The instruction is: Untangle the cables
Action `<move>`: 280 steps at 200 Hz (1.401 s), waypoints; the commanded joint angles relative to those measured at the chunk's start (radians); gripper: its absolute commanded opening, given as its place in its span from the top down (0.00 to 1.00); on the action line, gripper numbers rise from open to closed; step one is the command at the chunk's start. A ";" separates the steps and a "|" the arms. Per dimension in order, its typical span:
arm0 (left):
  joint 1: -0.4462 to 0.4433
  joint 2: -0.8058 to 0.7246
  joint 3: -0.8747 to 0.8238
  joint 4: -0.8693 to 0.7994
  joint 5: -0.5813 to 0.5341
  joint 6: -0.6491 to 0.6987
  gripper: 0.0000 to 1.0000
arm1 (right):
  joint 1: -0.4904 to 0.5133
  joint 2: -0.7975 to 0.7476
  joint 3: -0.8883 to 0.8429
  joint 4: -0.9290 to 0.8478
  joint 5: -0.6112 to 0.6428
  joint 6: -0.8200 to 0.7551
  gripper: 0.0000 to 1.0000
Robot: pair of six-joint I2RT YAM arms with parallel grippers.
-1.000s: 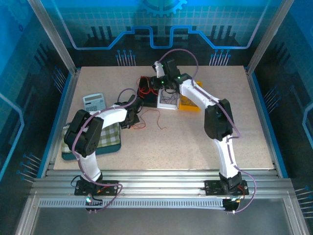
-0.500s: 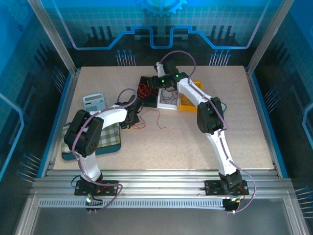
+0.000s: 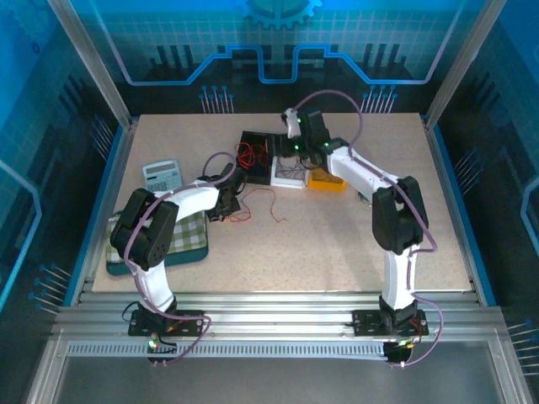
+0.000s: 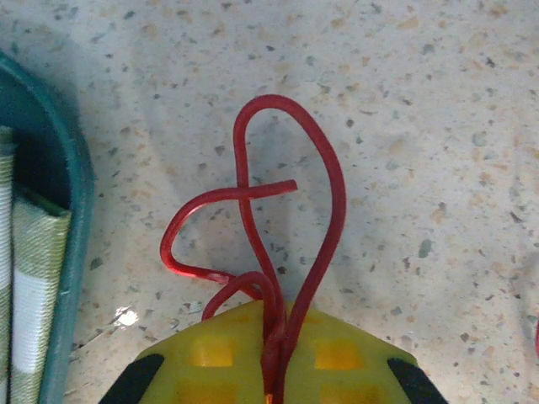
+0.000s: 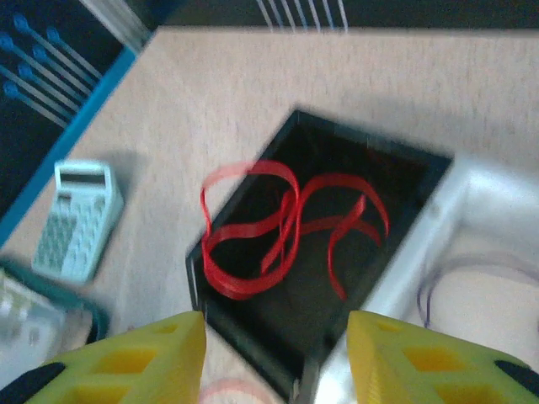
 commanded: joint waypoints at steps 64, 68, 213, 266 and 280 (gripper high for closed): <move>0.038 -0.077 -0.046 0.187 0.423 0.170 0.80 | 0.184 -0.089 -0.354 -0.074 0.017 -0.172 0.47; 0.040 -0.085 -0.052 0.192 0.420 0.167 0.79 | 0.184 -0.087 -0.355 -0.080 0.032 -0.172 0.47; 0.073 -0.166 -0.141 0.293 0.412 0.076 0.61 | 0.207 0.117 -0.132 -0.263 -0.001 -0.222 0.41; 0.066 -0.136 -0.105 0.267 0.489 0.140 0.61 | 0.203 0.113 -0.157 -0.251 0.010 -0.216 0.41; 0.056 -0.127 -0.097 0.254 0.484 0.154 0.61 | 0.200 0.113 -0.163 -0.249 0.013 -0.209 0.42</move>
